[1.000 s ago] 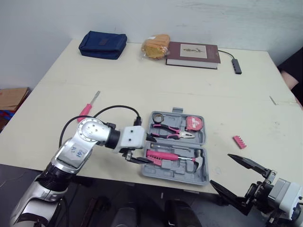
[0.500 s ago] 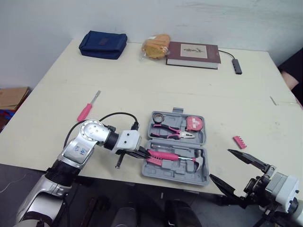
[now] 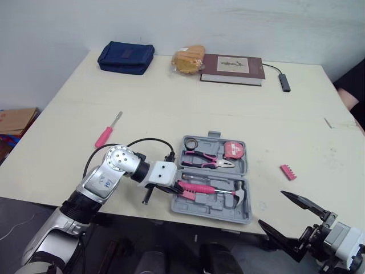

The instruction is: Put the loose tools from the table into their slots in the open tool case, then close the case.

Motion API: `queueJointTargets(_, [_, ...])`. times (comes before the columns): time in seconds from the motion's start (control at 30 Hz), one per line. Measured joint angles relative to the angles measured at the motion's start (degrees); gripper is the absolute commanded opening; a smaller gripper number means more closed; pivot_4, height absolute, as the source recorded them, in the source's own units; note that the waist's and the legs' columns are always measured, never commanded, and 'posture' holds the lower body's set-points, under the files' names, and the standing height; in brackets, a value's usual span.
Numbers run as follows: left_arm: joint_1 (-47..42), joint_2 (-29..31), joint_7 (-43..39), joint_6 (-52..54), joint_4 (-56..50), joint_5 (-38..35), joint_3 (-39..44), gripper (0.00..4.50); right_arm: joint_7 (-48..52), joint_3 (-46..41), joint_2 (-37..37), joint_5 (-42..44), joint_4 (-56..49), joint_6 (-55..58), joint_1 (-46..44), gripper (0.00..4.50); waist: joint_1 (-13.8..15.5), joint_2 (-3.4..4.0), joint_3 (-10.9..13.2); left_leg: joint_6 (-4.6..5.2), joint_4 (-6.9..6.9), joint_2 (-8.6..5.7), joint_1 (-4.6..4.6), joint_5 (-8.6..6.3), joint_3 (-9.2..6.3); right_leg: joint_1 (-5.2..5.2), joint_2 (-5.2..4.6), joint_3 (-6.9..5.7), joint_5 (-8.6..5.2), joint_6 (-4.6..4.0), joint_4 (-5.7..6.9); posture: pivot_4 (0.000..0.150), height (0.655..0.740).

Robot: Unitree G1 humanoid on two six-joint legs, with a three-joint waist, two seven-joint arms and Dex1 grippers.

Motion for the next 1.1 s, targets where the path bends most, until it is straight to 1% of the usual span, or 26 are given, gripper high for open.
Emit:
queueJointTargets(0.17, [0.1,-0.1,1.1,1.9,-0.7,1.5,-1.8,0.09,-1.2,1.4,-0.1,-0.5,0.0,0.4,-1.1,4.5,0.0,0.16,-0.4,0.0,-0.13,0.01,0.32,-0.09,-0.02,0.55,-0.06,0.01,-0.18,-0.05,-0.07,0.15,0.74])
queueJointTargets(0.27, [0.1,-0.1,1.7,2.6,-0.9,2.2,-2.7,0.09,-2.5,1.5,-0.8,-0.6,-0.6,1.7,-1.7,4.5,0.0,0.59,-0.9,0.05,-0.15,0.01,0.4,-0.17,-0.04,0.68,-0.11,0.0,-0.26,-0.09,-0.15,0.15,0.74])
queueJointTargets(0.3, [0.1,-0.2,1.9,2.6,-0.9,2.2,-2.8,0.09,-2.7,1.5,-0.9,-0.6,-0.8,1.9,-1.7,4.5,0.0,0.64,-0.9,0.05,-0.15,0.01,0.4,-0.17,-0.05,0.68,-0.11,0.0,-0.32,-0.2,-0.15,0.15,0.74])
queueJointTargets(0.33, [0.4,-0.6,2.4,2.7,-0.9,2.2,-2.9,0.09,-3.0,1.6,-1.0,-0.6,-1.1,2.3,-1.9,4.5,0.1,0.67,-0.9,0.06,-0.15,0.01,0.41,-0.17,-0.05,0.68,-0.11,0.0,-0.55,-0.61,-0.14,0.15,0.74])
queueJointTargets(0.37, [0.8,-1.3,2.8,2.8,-0.7,2.2,-3.0,0.09,-3.4,1.6,-1.1,-0.7,-1.3,2.6,-2.1,4.5,0.1,0.66,-0.9,0.06,-0.15,0.01,0.42,-0.17,-0.05,0.68,-0.11,0.0,-0.63,-0.74,-0.14,0.15,0.74])
queueJointTargets(0.53, [1.6,-2.1,2.8,4.0,-0.6,2.2,-3.2,0.09,-4.6,1.6,-1.3,-0.8,-1.6,4.0,-2.6,4.5,-0.1,0.42,-1.3,0.04,-0.21,0.01,0.46,-0.18,-0.06,0.71,-0.11,-0.01,-0.66,-0.7,-0.14,0.15,0.74])
queueJointTargets(0.63, [2.1,-2.1,2.9,4.5,-0.5,2.2,-3.0,0.09,-5.0,1.7,-1.4,-1.0,-2.6,4.4,-2.6,4.5,-0.2,0.4,-1.6,0.03,-0.31,0.02,0.61,-0.19,-0.06,0.81,-0.12,0.0,-0.87,-0.97,-0.15,0.15,0.74])
queueJointTargets(0.67, [2.6,-2.2,3.4,4.2,-0.3,2.2,-2.9,0.09,-5.1,1.7,-1.5,-1.1,-3.1,4.6,-2.6,4.5,-0.2,0.42,-1.6,0.03,-0.4,0.02,0.72,-0.19,-0.06,0.9,-0.13,0.0,-0.92,-0.99,-0.17,0.15,0.74])
queueJointTargets(0.73, [4.2,-2.9,4.9,3.3,0.8,2.0,-2.2,0.09,-5.6,1.7,-1.6,-1.1,-3.9,5.1,-2.7,4.5,-0.1,0.43,-1.8,0.04,-0.78,0.02,1.25,-0.18,-0.05,1.38,-0.16,0.02,-1.03,-0.99,-0.35,0.15,0.74])
queueJointTargets(0.77, [4.7,-3.6,5.6,3.2,1.0,1.9,-2.0,0.09,-5.9,1.6,-1.6,-1.1,-4.1,5.6,-2.5,4.5,0.0,0.37,-1.8,0.02,-0.92,0.03,1.48,-0.17,-0.06,1.65,-0.16,0.02,-1.31,-0.91,-0.45,0.15,0.74])
queueJointTargets(0.9, [4.9,-3.8,5.6,3.2,1.0,1.8,-2.0,0.09,-6.4,1.6,-1.9,-1.1,-5.9,6.4,-2.5,4.5,0.1,0.34,-1.8,-0.01,-1.07,0.06,1.52,-0.15,-0.05,1.77,-0.21,0.01,-1.45,-0.79,-0.52,0.15,0.74])
queueJointTargets(1.0, [7.8,-4.8,5.9,3.4,2.1,-1.7,1.3,0.09,-7.4,1.6,-2.1,-1.1,-7.7,8.0,-2.2,4.5,0.1,0.44,-1.7,0.0,-1.06,0.06,1.35,-0.14,-0.02,1.62,-0.26,0.01,-1.44,-0.77,-0.53,0.15,0.74])
queueJointTargets(1.1, [8.1,-5.0,5.6,3.4,2.4,-3.2,2.0,0.09,-7.7,1.6,-2.5,-1.1,-8.3,8.9,-2.3,4.5,0.1,0.09,-1.4,-0.03,-1.07,0.06,1.16,-0.12,-0.03,1.41,-0.26,-0.02,-1.43,-0.78,-0.52,0.15,0.74])
